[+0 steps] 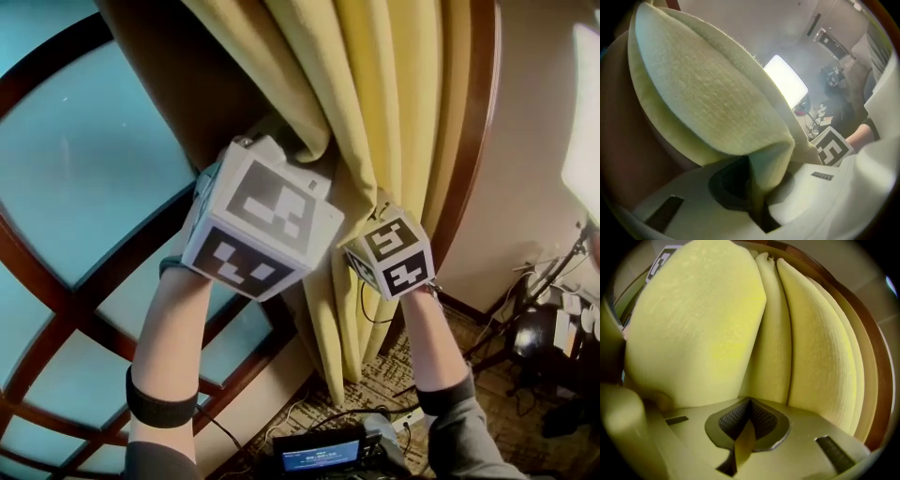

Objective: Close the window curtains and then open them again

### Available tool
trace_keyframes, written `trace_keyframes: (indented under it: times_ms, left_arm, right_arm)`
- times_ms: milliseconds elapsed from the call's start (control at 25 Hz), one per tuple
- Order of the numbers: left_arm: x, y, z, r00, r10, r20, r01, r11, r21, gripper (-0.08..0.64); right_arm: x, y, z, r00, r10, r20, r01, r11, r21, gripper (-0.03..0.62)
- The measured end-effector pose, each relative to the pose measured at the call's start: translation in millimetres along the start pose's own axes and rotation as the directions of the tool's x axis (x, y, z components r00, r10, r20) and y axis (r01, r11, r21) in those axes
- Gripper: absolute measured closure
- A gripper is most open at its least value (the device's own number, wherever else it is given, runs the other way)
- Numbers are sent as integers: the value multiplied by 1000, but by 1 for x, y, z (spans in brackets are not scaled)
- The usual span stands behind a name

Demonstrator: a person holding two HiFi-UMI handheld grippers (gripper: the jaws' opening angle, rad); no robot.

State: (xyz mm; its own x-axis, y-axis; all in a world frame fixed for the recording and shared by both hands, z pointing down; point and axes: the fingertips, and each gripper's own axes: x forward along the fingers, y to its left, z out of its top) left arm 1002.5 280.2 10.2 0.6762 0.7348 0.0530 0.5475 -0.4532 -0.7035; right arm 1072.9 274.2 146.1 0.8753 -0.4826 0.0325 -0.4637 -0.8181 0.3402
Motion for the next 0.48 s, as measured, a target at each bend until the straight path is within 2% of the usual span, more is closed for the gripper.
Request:
trace_keyframes:
  times_ms: [200,400,480]
  left_arm:
    - [28,15,13,999,-10,-32,9,999,-32,560]
    - [85,-9,-11,983,-140,-122,136,990,-46,560]
    - [99,-9,-20,977,-160,-139,152,986,-65,560]
  right_arm:
    - [11,-20,12,997,71,-5,-71,997,-18,578]
    - [18,-52,-4,998,58,-23,-58,998,-28,578]
    - [20,-64,-9,999,42,-25,-42,999,-11,580]
